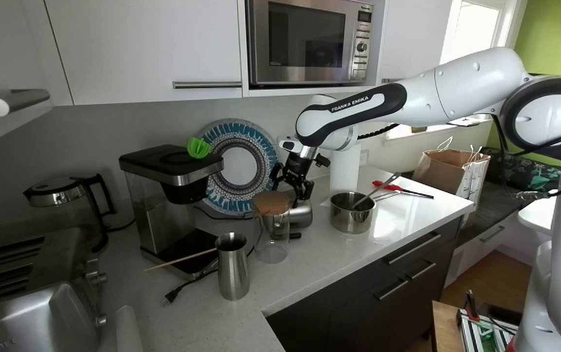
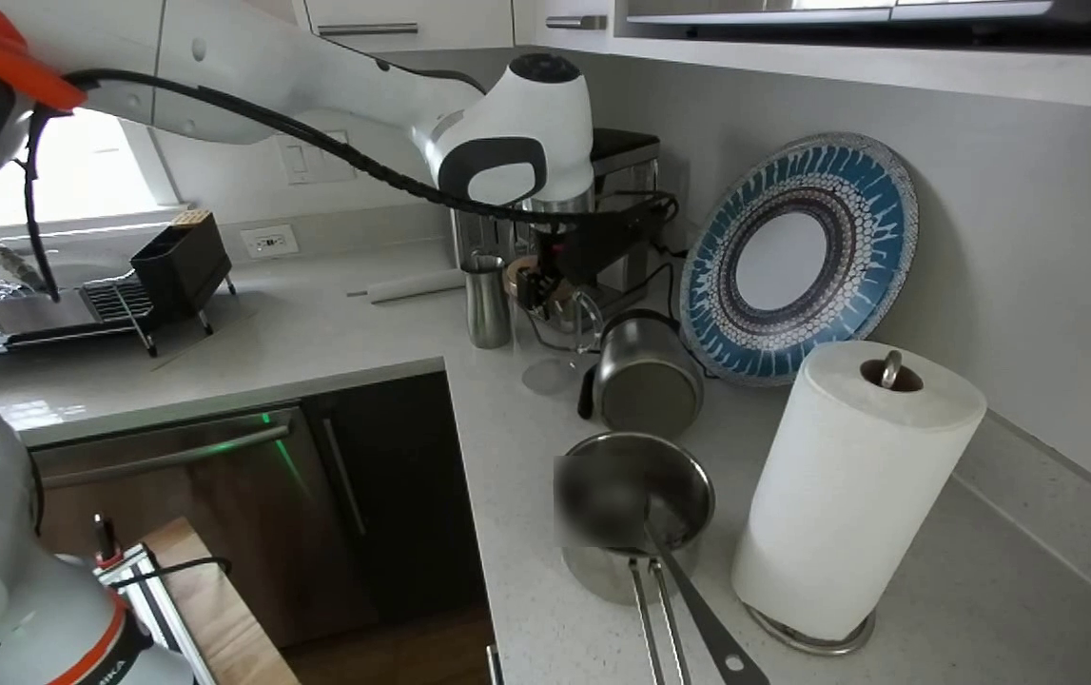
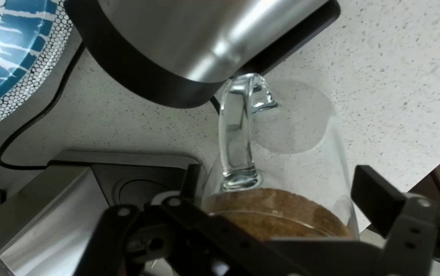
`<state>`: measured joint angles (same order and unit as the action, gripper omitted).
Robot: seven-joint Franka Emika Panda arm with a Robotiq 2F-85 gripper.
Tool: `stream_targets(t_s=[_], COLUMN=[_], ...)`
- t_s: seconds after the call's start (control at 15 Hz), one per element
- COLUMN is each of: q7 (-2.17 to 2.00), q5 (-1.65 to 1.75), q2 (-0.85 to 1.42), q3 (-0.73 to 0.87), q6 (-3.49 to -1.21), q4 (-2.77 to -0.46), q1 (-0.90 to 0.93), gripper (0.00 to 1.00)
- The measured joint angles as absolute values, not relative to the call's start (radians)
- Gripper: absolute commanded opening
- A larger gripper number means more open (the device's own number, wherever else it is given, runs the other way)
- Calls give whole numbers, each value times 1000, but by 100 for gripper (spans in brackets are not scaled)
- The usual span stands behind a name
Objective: Pick up the clear jug and place it next to the dish rack on the kitchen counter
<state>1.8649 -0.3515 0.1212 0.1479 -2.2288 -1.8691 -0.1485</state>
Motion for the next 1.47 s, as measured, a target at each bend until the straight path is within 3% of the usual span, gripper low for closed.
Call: stream_targets(t_s=[0.73, 1.0, 1.13, 1.2, 1.27, 1.47], q7=[1856, 1787, 1742, 1722, 1701, 1657], q5=[-350, -311, -272, -253, -239, -228], q2=[161, 146, 139, 136, 135, 136], q3=[130, 132, 135, 136, 138, 138], q6=[-2131, -2035, -2010, -2006, -2006, -2023], q4=[-1828, -1798, -1791, -1791, -1791, -1795], q1=[-169, -178, -179, -179, -179, -182], gripper=[99, 75, 76, 69, 74, 76])
